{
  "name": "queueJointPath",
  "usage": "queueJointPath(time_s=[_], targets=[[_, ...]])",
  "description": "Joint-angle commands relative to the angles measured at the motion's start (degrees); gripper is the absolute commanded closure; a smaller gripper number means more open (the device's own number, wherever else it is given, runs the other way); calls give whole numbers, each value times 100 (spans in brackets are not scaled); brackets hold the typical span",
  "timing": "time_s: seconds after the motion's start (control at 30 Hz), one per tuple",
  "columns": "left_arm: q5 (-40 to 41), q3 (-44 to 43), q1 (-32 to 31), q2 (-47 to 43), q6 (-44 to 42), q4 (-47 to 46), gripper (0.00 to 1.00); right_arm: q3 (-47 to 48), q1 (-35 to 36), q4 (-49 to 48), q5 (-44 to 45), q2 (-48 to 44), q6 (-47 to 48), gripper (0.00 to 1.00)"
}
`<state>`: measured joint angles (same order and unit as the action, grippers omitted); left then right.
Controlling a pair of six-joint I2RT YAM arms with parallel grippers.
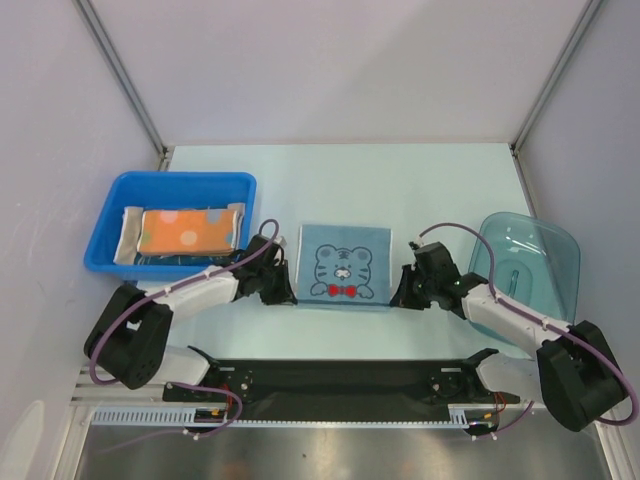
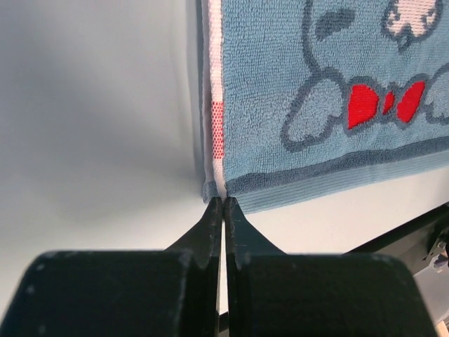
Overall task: Fold and stack the towels
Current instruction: Fold the towel
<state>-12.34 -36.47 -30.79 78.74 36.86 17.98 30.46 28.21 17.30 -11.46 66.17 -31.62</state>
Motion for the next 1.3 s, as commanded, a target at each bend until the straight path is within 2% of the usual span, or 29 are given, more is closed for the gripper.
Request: queueJointPath(time_s=[0.0, 0.1, 0.47, 0.67, 0.7, 0.73, 0.8, 0.83, 0.9, 1.03, 1.1, 1.13, 1.27], targets=[[-76, 87, -50, -131, -144, -154, 100, -66, 71, -280, 161, -52, -196, 100], [-67, 140, -42, -78, -179, -172, 100, -84, 71, -183, 399, -43, -170, 100], [73, 131, -68, 343, -267, -286, 100, -374, 115, -552, 276, 133, -231, 100], [276, 43, -85, 335, -259, -233, 100, -550, 132, -816, 391, 45, -310, 96], [276, 26, -77, 352, -250, -198, 99, -550, 124, -825, 373, 36, -293, 91], [302, 0, -85, 370, -258, -137, 91, -541, 124, -807, 364, 1, -275, 86], [433, -88, -120, 327, -311, 90, 82, -471, 124, -685, 434, -78, -284, 73], [504, -149, -173, 265, -276, 179, 70, -427, 132, -475, 469, -191, -301, 71], [723, -237, -200, -15, -267, 389, 61, -208, 124, -115, 645, -315, -310, 66], [1214, -1034, -200, -192, -486, 724, 56, 328, -16, 20, 856, -333, -187, 68], [1373, -1449, -182, -70, -636, 829, 56, 713, -183, -77, 665, 17, -73, 76], [1409, -1877, -173, 174, -802, 874, 56, 846, -236, -234, 585, 166, -3, 76], [1278, -2689, -138, 957, -1216, 665, 55, 1506, -386, -595, 417, 1010, 348, 76]])
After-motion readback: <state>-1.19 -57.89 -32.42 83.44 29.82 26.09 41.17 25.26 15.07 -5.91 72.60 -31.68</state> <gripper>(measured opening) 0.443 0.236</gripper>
